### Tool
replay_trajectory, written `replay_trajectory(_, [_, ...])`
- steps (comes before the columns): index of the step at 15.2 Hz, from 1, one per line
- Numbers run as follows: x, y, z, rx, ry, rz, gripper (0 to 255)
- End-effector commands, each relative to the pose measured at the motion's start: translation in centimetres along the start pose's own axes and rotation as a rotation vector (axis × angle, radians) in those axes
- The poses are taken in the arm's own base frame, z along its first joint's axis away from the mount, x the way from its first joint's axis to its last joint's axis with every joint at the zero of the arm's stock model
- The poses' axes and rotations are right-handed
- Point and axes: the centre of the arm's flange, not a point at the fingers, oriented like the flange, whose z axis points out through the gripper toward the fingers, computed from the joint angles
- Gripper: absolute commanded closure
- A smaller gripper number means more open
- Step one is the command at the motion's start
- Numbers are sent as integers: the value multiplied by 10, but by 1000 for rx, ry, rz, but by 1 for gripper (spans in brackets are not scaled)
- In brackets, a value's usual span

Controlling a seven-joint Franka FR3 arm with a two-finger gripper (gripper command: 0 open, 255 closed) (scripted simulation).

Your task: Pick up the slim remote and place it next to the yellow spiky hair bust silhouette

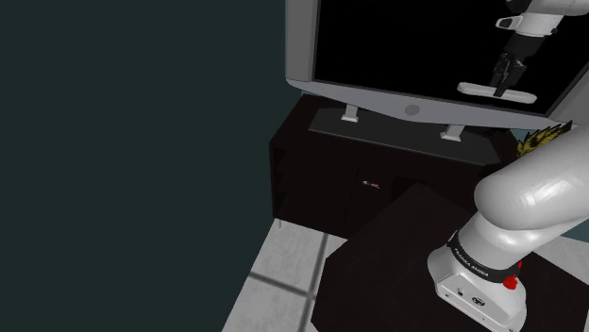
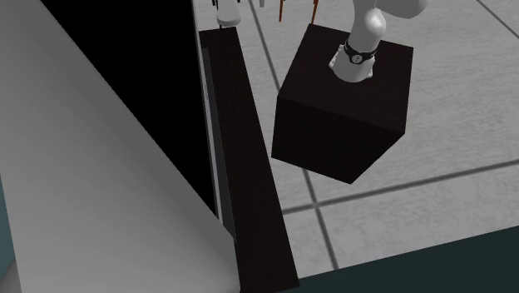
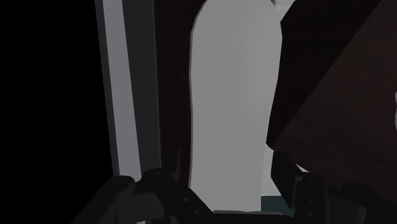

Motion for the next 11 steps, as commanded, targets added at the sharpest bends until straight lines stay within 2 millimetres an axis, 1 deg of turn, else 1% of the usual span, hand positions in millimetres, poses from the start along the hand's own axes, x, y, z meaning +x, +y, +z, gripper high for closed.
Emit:
replay_trajectory(1, [-2,0,11,-1,0,-1,255])
replay_trajectory(11, [-2,1,63,-1,0,-1,255])
